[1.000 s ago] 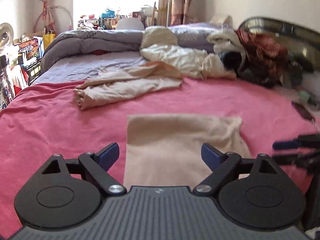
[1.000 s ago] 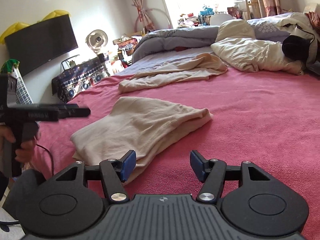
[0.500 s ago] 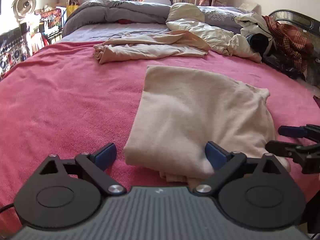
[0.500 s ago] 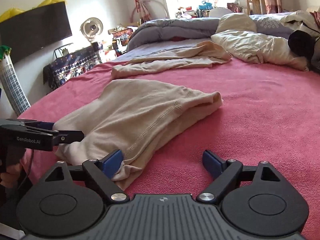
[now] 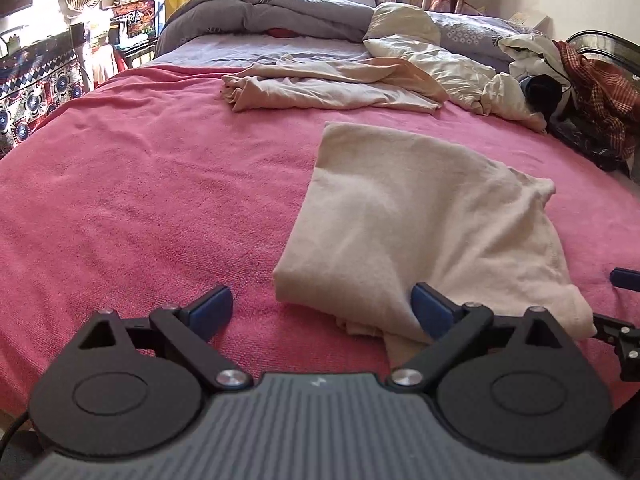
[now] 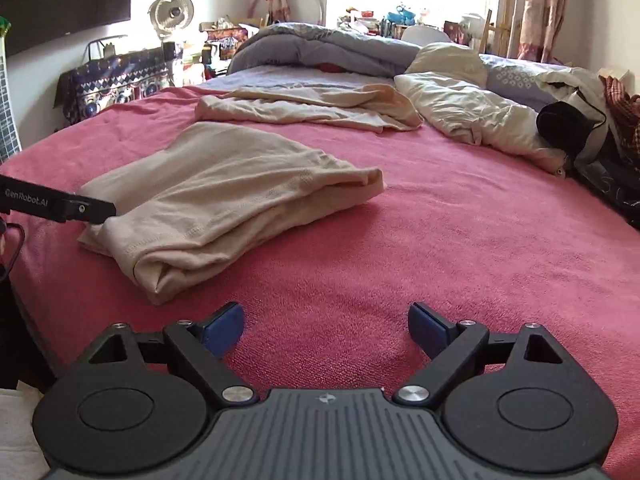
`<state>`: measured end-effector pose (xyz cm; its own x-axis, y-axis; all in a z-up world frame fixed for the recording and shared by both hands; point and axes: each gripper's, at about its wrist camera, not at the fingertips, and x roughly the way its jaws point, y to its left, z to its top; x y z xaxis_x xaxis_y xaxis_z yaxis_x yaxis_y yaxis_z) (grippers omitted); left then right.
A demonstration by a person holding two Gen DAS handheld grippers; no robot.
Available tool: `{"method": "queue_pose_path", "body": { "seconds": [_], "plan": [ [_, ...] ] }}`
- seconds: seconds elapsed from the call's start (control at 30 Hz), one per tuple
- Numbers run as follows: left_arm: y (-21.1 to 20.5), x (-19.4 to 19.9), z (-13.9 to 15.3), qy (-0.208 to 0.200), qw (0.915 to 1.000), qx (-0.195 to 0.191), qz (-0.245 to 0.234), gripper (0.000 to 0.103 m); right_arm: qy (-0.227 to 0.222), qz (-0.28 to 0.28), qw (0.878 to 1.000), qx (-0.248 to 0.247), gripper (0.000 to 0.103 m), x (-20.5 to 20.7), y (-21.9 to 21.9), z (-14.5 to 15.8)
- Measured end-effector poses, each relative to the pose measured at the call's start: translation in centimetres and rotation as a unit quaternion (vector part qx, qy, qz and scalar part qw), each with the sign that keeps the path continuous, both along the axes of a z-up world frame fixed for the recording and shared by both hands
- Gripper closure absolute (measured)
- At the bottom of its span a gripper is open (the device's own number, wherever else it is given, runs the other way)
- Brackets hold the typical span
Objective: Fold clothes
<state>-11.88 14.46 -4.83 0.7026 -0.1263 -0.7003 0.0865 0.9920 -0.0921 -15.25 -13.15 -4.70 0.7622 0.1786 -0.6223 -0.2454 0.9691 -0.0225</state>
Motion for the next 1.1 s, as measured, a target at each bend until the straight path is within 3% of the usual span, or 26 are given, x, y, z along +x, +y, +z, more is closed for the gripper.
{"method": "queue_pose_path", "body": {
  "seconds": [0.17, 0.27, 0.47, 0.5, 0.63, 0.93, 1.0, 1.1],
  "plan": [
    [0.1, 0.0, -0.1, 0.000, 1.0000, -0.004, 0.002, 0.004, -0.055, 0.020, 0.997, 0.052, 0.010, 1.0, 1.0, 4.4],
    [0.1, 0.0, -0.2, -0.001, 1.0000, -0.006, 0.003, 0.003, -0.070, 0.036, 0.995, 0.055, 0.008, 2.8, 2.6, 5.5],
    [0.1, 0.0, -0.3, 0.000, 1.0000, -0.009, 0.001, 0.002, -0.001, 0.043, 0.999, -0.022, 0.007, 5.8, 6.2, 0.8],
    [0.1, 0.0, -0.3, 0.001, 1.0000, -0.008, 0.000, 0.001, -0.008, 0.035, 0.999, -0.018, 0.005, 5.4, 6.0, 0.0],
    [0.0, 0.1, -0.3, 0.002, 1.0000, -0.009, -0.001, 0.000, 0.032, -0.015, 0.996, 0.083, 0.005, 4.5, 2.9, -0.9],
    [0.0, 0.3, 0.0, 0.010, 0.9999, -0.013, 0.004, 0.000, 0.029, -0.021, 0.998, 0.046, 0.001, 1.9, 1.1, -1.5],
    [0.1, 0.3, 0.0, 0.010, 0.9998, -0.016, 0.004, 0.000, 0.021, -0.014, 1.000, 0.010, 0.000, 1.1, 1.2, -2.2],
    [0.2, 0.3, 0.0, 0.008, 0.9998, -0.019, 0.001, 0.000, 0.005, -0.020, 1.000, 0.011, 0.000, 0.1, 1.1, -2.7]
  ]
}}
